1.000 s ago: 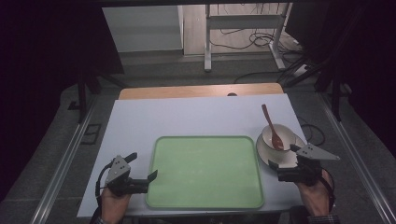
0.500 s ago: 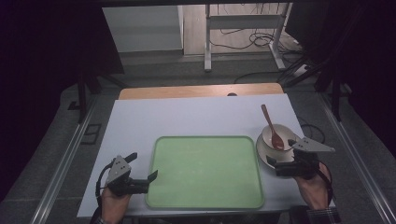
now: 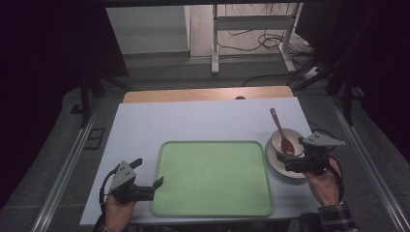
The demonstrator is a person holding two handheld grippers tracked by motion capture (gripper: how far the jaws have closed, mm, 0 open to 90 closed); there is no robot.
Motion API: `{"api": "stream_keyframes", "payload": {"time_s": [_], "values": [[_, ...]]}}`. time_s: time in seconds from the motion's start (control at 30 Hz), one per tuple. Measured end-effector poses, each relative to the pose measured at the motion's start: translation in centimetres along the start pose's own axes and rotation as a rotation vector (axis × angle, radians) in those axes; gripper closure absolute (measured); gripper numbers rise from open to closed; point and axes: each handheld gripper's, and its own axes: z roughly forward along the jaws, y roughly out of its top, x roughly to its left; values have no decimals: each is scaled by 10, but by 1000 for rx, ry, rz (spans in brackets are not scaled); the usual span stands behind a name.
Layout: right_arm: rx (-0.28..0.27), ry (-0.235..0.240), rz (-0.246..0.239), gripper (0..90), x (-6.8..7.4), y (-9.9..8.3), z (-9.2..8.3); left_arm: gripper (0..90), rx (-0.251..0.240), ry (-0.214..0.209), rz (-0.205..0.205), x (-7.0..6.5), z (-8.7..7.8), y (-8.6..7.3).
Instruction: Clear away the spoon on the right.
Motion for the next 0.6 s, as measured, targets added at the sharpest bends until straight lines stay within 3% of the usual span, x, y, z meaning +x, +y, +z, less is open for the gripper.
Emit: {"api": "stream_keyframes", "payload": {"time_s": [0.23, 0.43, 0.6], "values": [[27, 2, 19, 0, -8, 9, 12, 14, 3, 1, 2, 0, 0, 0], [77, -36, 26, 1, -13, 14, 25, 14, 2, -1, -2, 0, 0, 0], [101, -38, 29, 3, -17, 19, 34, 14, 3, 0, 2, 0, 0, 0]]}}
